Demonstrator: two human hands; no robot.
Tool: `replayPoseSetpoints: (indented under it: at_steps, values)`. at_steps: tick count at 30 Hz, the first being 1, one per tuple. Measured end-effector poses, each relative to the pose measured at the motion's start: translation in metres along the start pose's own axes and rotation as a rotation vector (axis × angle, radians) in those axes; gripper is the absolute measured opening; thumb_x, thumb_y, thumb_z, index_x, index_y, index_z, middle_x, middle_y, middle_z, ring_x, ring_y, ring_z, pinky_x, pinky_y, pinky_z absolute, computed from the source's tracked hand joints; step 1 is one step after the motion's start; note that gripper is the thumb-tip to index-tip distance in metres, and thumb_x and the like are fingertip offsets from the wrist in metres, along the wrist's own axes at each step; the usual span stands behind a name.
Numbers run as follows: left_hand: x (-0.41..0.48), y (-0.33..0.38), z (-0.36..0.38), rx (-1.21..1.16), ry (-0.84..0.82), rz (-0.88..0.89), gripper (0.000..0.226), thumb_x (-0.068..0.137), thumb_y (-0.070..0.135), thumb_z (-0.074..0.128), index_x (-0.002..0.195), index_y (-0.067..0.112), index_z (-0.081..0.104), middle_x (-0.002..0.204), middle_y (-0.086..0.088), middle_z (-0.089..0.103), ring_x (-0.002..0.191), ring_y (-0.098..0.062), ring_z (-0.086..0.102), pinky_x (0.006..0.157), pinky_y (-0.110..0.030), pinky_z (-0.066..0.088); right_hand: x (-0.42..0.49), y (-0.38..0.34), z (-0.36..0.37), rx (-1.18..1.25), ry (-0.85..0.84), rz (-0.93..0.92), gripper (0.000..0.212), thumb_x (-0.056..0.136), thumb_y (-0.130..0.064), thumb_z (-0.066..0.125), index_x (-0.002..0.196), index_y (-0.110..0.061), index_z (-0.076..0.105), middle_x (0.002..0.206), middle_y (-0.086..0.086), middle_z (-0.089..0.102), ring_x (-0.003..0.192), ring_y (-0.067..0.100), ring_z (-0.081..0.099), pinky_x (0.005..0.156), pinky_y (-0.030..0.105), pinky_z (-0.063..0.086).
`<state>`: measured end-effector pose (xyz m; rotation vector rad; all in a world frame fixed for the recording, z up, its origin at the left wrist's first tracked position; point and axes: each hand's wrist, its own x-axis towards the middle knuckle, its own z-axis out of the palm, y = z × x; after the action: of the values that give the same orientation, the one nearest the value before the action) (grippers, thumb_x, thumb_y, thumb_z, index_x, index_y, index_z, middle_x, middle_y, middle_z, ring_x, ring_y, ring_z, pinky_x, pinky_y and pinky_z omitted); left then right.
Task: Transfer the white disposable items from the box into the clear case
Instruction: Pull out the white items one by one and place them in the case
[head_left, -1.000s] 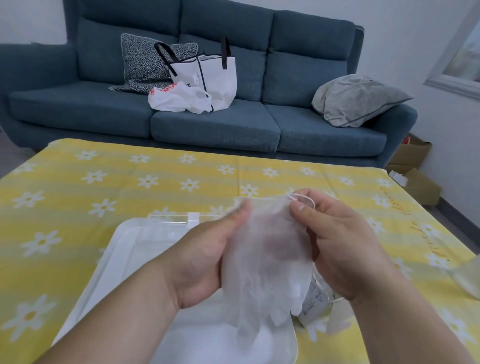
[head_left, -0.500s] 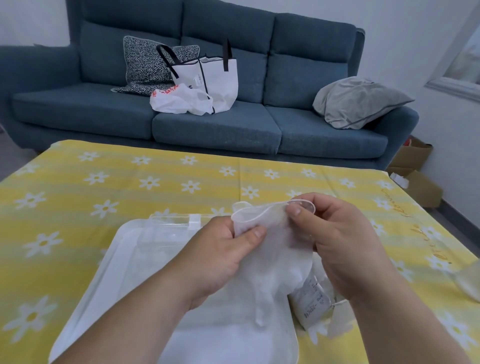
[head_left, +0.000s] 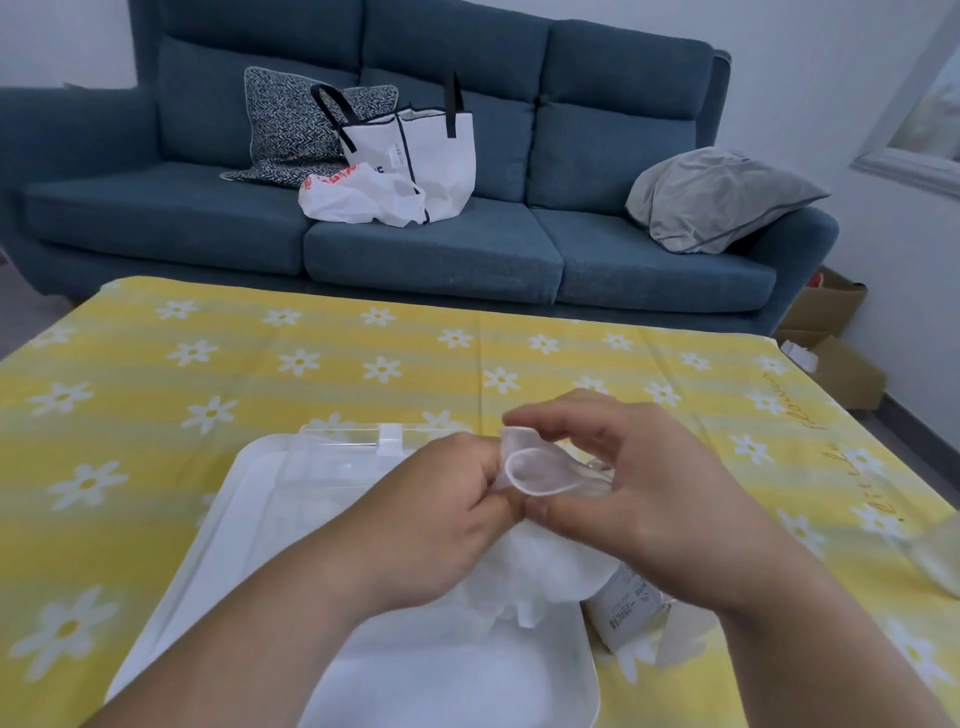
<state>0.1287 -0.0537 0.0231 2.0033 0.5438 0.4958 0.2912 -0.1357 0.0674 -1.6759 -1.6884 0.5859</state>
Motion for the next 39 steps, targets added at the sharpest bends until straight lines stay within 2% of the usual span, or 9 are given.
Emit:
replayPoseSetpoints:
  at_steps: [4, 8, 12, 15, 19, 24, 29, 32, 39]
  values:
    - [-0.003, 0.001, -0.004, -0.009, -0.022, 0.004, 0.032, 0.098, 0.054, 0.046, 0.111, 0.037, 0.07, 0.108, 0.012, 0.074, 0.106, -0.009, 0.068, 0.094, -0.048, 0.052, 0.001, -0.004, -0.003, 0.066, 0.065, -0.021, 0.005, 0.076, -0.028, 0.077, 0.081, -0.026, 0.076, 0.083, -0.008, 0.074, 0.083, 0.007, 0.07, 0.074, 0.019, 0.052]
    - [-0.005, 0.001, -0.006, -0.04, -0.005, 0.011, 0.025, 0.097, 0.044, 0.052, 0.101, 0.03, 0.072, 0.097, 0.01, 0.075, 0.095, -0.011, 0.07, 0.089, -0.047, 0.054, 0.002, -0.011, -0.003, 0.072, 0.074, -0.043, 0.013, 0.083, -0.011, 0.075, 0.076, -0.022, 0.074, 0.074, -0.003, 0.073, 0.07, 0.014, 0.067, 0.064, 0.027, 0.054]
    - [-0.006, -0.011, -0.006, -0.113, 0.023, -0.078, 0.027, 0.088, 0.035, 0.061, 0.092, 0.009, 0.07, 0.091, -0.015, 0.073, 0.08, -0.019, 0.068, 0.076, -0.044, 0.052, 0.002, -0.024, -0.006, 0.166, 0.163, -0.145, 0.008, 0.086, -0.017, 0.069, 0.079, -0.021, 0.069, 0.07, 0.002, 0.065, 0.062, 0.027, 0.056, 0.051, 0.034, 0.046]
    - [-0.012, -0.023, -0.012, -0.174, 0.067, -0.217, 0.028, 0.084, 0.034, 0.062, 0.096, 0.011, 0.072, 0.1, -0.014, 0.075, 0.093, -0.028, 0.071, 0.091, -0.052, 0.051, 0.004, -0.035, -0.007, 0.321, 0.275, -0.17, 0.003, 0.086, -0.018, 0.066, 0.083, -0.018, 0.066, 0.065, -0.003, 0.062, 0.055, 0.019, 0.047, 0.046, 0.029, 0.038]
    - [-0.027, -0.028, -0.031, -0.426, 0.159, -0.345, 0.016, 0.093, 0.013, 0.064, 0.089, 0.012, 0.079, 0.093, -0.005, 0.078, 0.082, -0.015, 0.071, 0.077, -0.03, 0.052, 0.012, -0.034, -0.004, 0.549, 0.462, 0.009, 0.021, 0.094, -0.008, 0.063, 0.076, -0.019, 0.066, 0.062, 0.004, 0.062, 0.058, 0.022, 0.048, 0.054, 0.032, 0.038]
    - [-0.047, -0.035, -0.07, -0.607, 0.407, -0.5, 0.024, 0.094, 0.009, 0.058, 0.076, 0.007, 0.074, 0.078, -0.011, 0.07, 0.059, -0.018, 0.064, 0.055, -0.028, 0.052, 0.029, -0.007, 0.023, 0.526, 0.326, 0.329, 0.015, 0.093, -0.002, 0.063, 0.081, -0.011, 0.066, 0.069, 0.02, 0.066, 0.056, 0.026, 0.055, 0.056, 0.04, 0.043]
    - [-0.057, -0.054, -0.088, -0.483, 0.445, -0.694, 0.015, 0.093, 0.013, 0.065, 0.081, 0.01, 0.073, 0.078, -0.011, 0.07, 0.068, -0.024, 0.065, 0.066, -0.034, 0.053, 0.039, 0.015, 0.066, 0.326, 0.163, 0.495, 0.012, 0.088, -0.005, 0.061, 0.083, -0.015, 0.067, 0.069, 0.015, 0.071, 0.049, 0.022, 0.056, 0.05, 0.034, 0.043]
    - [-0.055, -0.071, -0.086, -0.179, 0.371, -0.73, 0.017, 0.094, 0.021, 0.066, 0.081, 0.012, 0.071, 0.081, -0.008, 0.066, 0.07, -0.021, 0.059, 0.066, -0.026, 0.046, 0.041, 0.027, 0.082, 0.15, 0.119, 0.524, 0.013, 0.086, -0.008, 0.059, 0.083, -0.019, 0.065, 0.07, 0.008, 0.07, 0.045, 0.02, 0.057, 0.045, 0.033, 0.047]
    - [-0.056, -0.066, -0.098, 0.372, 0.479, -0.628, 0.018, 0.08, 0.032, 0.078, 0.095, 0.029, 0.069, 0.095, 0.011, 0.066, 0.084, -0.013, 0.065, 0.07, -0.029, 0.05, 0.042, 0.035, 0.082, -0.26, 0.02, 0.484, 0.015, 0.085, -0.019, 0.06, 0.096, -0.029, 0.058, 0.076, -0.003, 0.072, 0.064, 0.014, 0.068, 0.056, 0.027, 0.051]
